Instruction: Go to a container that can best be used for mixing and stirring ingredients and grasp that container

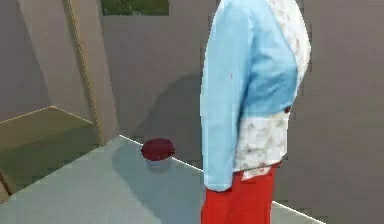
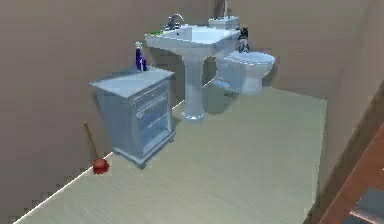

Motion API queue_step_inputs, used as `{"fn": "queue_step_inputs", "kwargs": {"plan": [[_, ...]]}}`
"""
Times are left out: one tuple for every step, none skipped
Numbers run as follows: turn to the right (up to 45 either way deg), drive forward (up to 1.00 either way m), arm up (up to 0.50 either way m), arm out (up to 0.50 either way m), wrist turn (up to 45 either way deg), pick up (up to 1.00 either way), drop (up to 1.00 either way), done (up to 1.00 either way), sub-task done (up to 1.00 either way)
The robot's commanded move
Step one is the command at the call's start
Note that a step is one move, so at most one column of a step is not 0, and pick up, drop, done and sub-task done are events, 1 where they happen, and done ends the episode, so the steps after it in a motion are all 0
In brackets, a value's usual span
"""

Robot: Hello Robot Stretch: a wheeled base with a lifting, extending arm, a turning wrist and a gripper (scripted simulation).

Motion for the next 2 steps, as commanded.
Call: {"fn": "queue_step_inputs", "kwargs": {"plan": [[-36.0,0.00,0.00,0.00,0.0,0.00,0.00,0.00,0.00],[0.0,1.00,0.00,0.00,0.0,0.00,0.00,0.00,0.00]]}}
